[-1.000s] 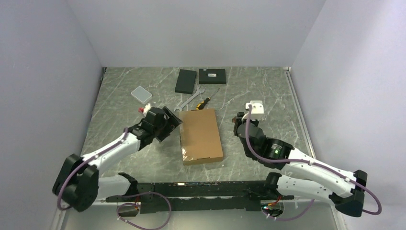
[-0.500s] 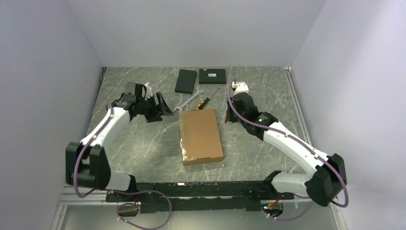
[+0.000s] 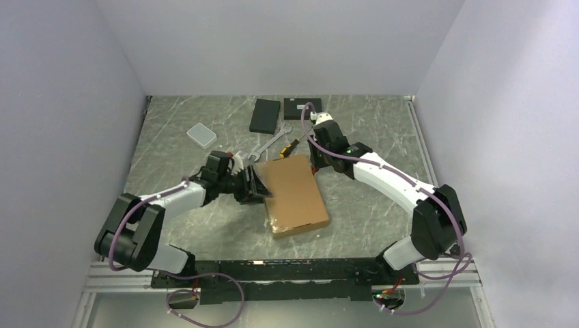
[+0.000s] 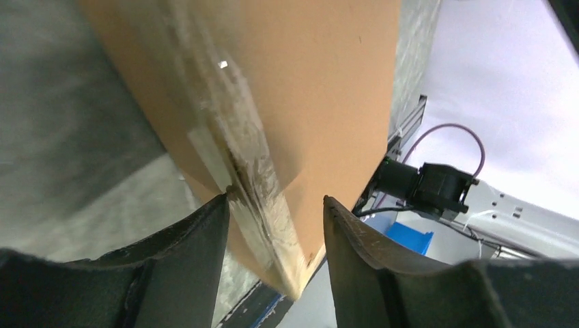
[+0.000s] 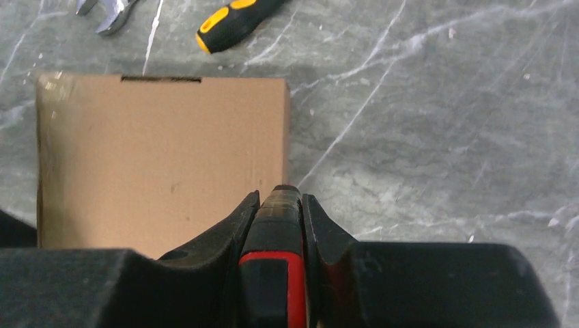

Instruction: Unpack the express box

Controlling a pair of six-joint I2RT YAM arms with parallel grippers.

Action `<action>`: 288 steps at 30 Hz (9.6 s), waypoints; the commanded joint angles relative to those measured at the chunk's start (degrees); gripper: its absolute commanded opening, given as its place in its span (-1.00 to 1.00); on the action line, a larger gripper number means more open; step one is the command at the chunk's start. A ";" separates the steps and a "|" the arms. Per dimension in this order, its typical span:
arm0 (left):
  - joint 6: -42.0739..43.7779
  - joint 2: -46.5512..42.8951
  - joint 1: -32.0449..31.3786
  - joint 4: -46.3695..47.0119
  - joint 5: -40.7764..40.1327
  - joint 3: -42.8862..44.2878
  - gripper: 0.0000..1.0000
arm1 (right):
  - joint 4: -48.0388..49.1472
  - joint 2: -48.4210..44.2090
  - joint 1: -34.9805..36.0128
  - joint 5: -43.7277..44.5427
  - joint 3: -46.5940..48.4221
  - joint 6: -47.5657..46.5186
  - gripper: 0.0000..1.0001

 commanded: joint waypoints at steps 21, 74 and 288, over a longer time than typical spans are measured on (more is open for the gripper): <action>16.06 -2.40 13.13 -19.07 10.33 23.60 -0.36 | 27.13 -20.10 17.90 20.77 -10.91 -14.47 -1.00; 13.95 28.03 11.31 -13.51 13.63 31.99 -1.00 | 36.98 5.50 27.31 16.27 -2.33 -1.48 -1.00; 2.81 19.19 3.03 -13.90 -21.09 18.95 -0.53 | -12.20 -8.95 56.63 48.88 -2.75 27.89 -1.00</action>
